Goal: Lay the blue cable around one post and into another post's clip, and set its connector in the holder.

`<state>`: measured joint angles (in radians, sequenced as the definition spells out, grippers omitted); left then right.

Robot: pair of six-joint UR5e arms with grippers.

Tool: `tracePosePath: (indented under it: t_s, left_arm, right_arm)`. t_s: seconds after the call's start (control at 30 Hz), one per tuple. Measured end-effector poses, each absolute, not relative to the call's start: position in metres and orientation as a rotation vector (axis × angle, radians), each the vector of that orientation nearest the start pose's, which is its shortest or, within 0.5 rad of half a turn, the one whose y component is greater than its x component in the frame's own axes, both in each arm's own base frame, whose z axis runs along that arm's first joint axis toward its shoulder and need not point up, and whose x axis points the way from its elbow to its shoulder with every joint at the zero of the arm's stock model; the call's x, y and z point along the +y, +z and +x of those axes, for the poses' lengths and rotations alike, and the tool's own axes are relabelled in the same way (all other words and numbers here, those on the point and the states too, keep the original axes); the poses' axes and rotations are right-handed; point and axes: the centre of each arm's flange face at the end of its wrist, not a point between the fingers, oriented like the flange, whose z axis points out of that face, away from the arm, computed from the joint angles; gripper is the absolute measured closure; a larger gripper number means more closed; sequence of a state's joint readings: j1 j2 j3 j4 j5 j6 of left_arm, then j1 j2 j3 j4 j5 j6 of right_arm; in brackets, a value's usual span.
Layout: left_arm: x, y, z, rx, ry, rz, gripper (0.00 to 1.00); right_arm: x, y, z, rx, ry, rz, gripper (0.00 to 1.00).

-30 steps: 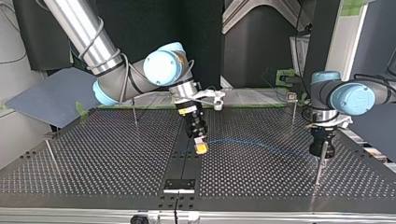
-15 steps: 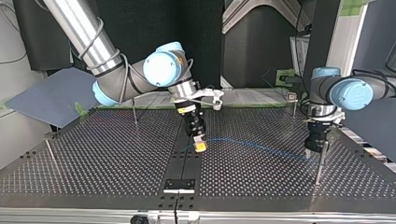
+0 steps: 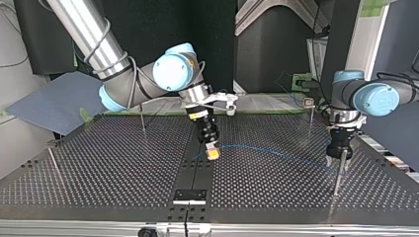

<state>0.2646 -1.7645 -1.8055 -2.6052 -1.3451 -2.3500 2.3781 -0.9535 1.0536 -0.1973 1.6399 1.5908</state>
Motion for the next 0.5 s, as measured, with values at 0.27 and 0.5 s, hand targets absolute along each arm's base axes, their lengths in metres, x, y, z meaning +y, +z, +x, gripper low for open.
tracePosePath:
  t_s: [0.27, 0.5]
  left_arm:
    - [-0.009, 0.314, 0.561, 1.364, -0.640, -0.617, 0.00]
    - [-0.005, 0.311, 0.555, 1.373, -0.610, -0.700, 0.00]
  right_arm:
    - [-0.425, 0.379, 0.625, -0.749, 1.813, 1.630, 1.00]
    - [-0.430, 0.365, 0.617, -0.778, 1.780, 1.641, 1.00]
